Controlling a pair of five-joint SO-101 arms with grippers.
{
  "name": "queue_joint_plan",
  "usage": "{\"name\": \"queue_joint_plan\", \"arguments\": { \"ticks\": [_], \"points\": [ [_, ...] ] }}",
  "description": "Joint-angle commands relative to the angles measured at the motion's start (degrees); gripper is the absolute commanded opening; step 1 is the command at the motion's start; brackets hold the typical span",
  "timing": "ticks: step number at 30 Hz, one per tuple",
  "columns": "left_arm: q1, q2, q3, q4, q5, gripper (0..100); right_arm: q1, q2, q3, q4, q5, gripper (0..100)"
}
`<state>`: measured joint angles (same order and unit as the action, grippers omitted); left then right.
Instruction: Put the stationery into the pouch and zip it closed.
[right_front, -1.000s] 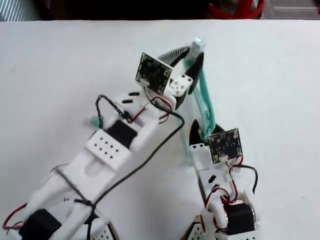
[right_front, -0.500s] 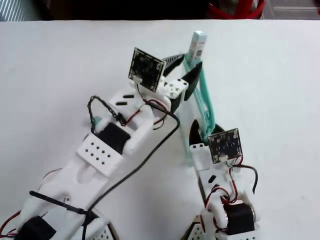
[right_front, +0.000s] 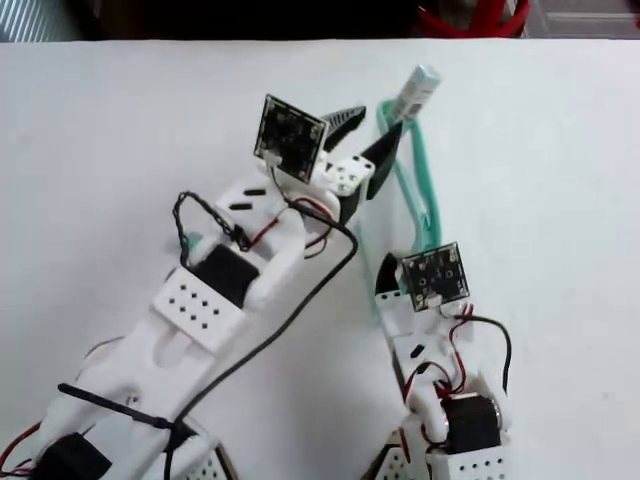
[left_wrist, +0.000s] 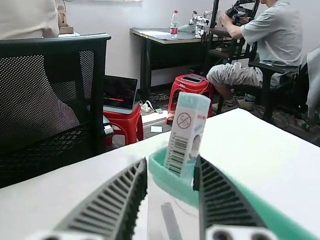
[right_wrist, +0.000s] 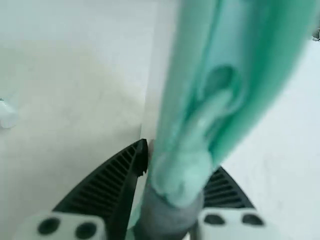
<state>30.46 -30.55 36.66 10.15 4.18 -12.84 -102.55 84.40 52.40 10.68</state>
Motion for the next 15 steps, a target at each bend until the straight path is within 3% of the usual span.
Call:
{"name": "queue_joint_plan", "arguments": {
  "ticks": [1, 6, 12, 15],
  "points": [
    [-0.9, -2.4, -2.6, -1.0, 0.6, 17, 0.0, -0.6, -0.7, -0.7, 0.5, 10.5],
    [-1.5, -2.4, -2.6, -1.0, 0.6, 17, 0.0, -0.6, -0.9, -0.7, 0.5, 11.5],
    [-1.5, -2.4, -2.5, -1.0, 0.6, 16, 0.2, -0.6, -3.5, -0.5, 0.5, 25.0],
    [-1.5, -2.4, -1.8, -1.4, 0.6, 16, 0.1, -0.6, -4.7, -0.4, 0.5, 23.1]
  ]
}}
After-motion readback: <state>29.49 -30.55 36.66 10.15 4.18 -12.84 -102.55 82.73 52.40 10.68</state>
